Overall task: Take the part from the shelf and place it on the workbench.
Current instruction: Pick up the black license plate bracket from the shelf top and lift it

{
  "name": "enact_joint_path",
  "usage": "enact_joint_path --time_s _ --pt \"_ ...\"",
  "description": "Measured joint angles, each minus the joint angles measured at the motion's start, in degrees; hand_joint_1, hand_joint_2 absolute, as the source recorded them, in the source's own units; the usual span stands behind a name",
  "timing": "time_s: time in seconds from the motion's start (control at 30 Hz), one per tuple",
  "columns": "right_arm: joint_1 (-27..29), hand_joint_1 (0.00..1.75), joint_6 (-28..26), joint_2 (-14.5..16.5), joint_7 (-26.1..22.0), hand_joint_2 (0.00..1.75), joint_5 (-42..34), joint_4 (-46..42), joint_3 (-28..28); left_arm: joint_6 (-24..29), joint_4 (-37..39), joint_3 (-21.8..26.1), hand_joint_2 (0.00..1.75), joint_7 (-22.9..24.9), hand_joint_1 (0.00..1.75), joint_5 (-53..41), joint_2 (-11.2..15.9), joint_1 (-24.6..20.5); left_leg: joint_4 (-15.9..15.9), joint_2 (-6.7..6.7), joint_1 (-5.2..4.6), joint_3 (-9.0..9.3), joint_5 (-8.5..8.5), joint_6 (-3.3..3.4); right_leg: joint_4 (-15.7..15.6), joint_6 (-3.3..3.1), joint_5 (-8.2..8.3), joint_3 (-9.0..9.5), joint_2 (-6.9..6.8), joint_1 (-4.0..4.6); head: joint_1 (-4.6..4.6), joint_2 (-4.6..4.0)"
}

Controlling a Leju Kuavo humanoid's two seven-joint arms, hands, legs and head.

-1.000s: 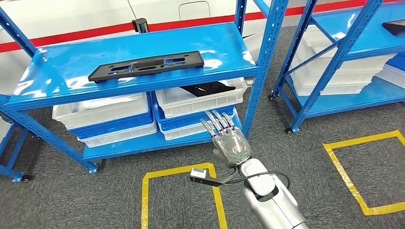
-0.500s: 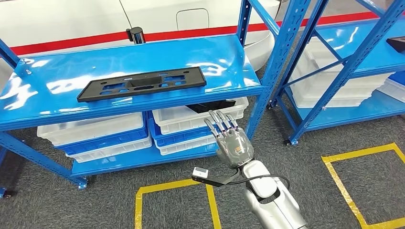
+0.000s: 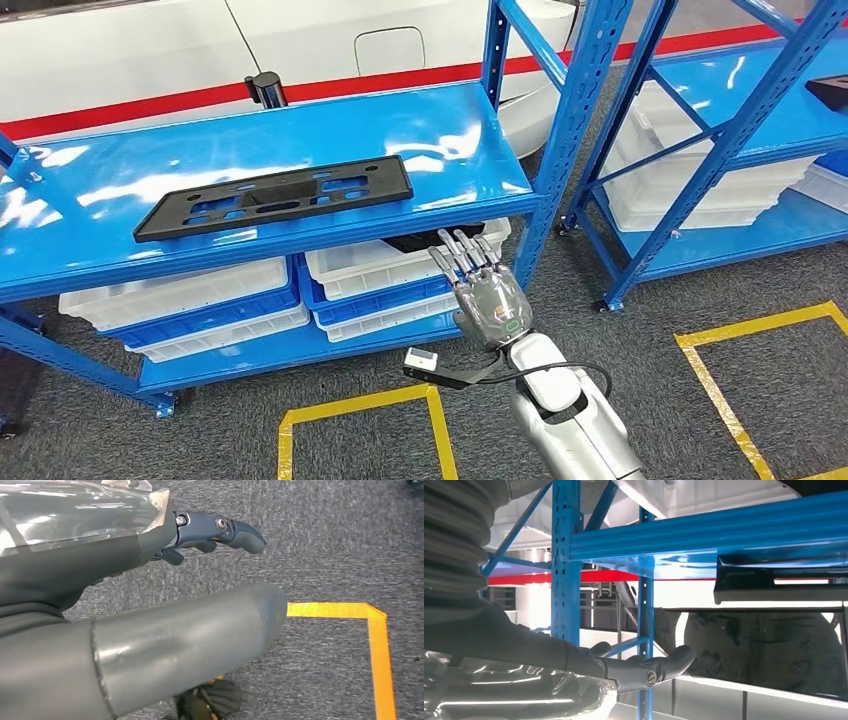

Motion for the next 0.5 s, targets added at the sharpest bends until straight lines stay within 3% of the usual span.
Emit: enact_joint_path --time_s 0.03,0.1,0.17,0.23,0.3,0.4,0.43,0.47,0.5 --pt "-0.14 0.00 -0.01 0.10 0.04 1.75 0.09 0.02 0.00 0.00 0.00 0.01 0.00 0.00 0.00 0.01 0.03 -0.07 -4.24 0.12 0.22 1.70 2.32 -0.16 -0.01 0.20 -0.15 0.25 0.01 -0.07 0.01 0.00" --pt "-0.69 0.00 -0.08 0.39 0.48 1.75 0.95 0.11 0.03 0.00 -0.01 0.01 0.00 0.00 0.00 -0.01 0.04 -0.30 -9.62 0.41 0.07 3.96 3.86 0.03 -0.15 0.82 -0.38 0.60 0.01 -0.02 -0.01 0.00" --pt "-1.45 0.00 -0.18 0.86 1.06 1.75 2.11 0.35 0.15 0.04 -0.03 0.01 0.00 0.05 0.00 -0.07 0.05 -0.45 -10.12 0.46 -0.47 4.15 3.04 0.70 -0.45 1.68 -0.68 0.84 -0.04 0.10 0.01 0.00" --pt "-2.32 0.00 -0.16 1.58 1.24 1.75 2.79 0.68 0.59 0.13 -0.03 0.01 0.00 0.21 0.00 -0.27 0.04 -0.46 -10.84 0.18 -0.62 5.05 4.18 1.65 -0.10 2.41 -1.12 0.77 -0.12 0.32 0.14 0.00" --pt "-3.58 0.00 -0.08 2.36 1.22 1.75 3.10 1.39 1.64 0.16 -0.03 0.01 0.00 0.45 0.00 -0.50 -0.08 -0.53 -11.55 0.09 -0.71 5.89 5.30 2.64 3.67 2.11 -3.11 -0.92 -0.14 0.57 0.37 0.00" --pt "-5.36 0.00 -0.14 3.51 1.09 1.75 2.80 3.54 3.94 0.13 -0.03 0.01 0.00 0.69 0.00 -0.56 -0.16 -0.66 -11.49 0.09 -1.36 5.85 5.25 3.30 14.21 0.99 -7.72 -6.06 -0.13 0.67 0.61 0.00" --pt "-5.74 0.00 -0.22 3.97 0.98 1.75 2.49 4.36 4.81 0.15 -0.03 0.01 0.00 0.82 0.00 -0.55 -0.19 -0.65 -11.45 -0.02 -1.61 5.86 5.19 3.40 15.58 1.01 -7.98 -6.81 -0.13 0.73 0.65 0.00" --pt "-6.09 0.00 -0.31 4.51 0.86 1.75 2.13 5.13 5.70 0.21 -0.03 0.01 0.00 1.00 0.00 -0.54 -0.23 -0.63 -11.38 -0.16 -1.84 5.89 5.12 3.47 14.63 1.21 -7.24 -6.42 -0.13 0.86 0.69 0.00" --pt "-6.47 0.00 -0.39 5.06 0.77 1.75 1.81 5.79 6.50 0.31 -0.02 0.01 0.00 1.19 0.00 -0.54 -0.29 -0.63 -11.30 -0.30 -2.05 5.94 5.04 3.49 11.58 1.44 -5.75 -5.01 -0.13 1.03 0.72 0.00"
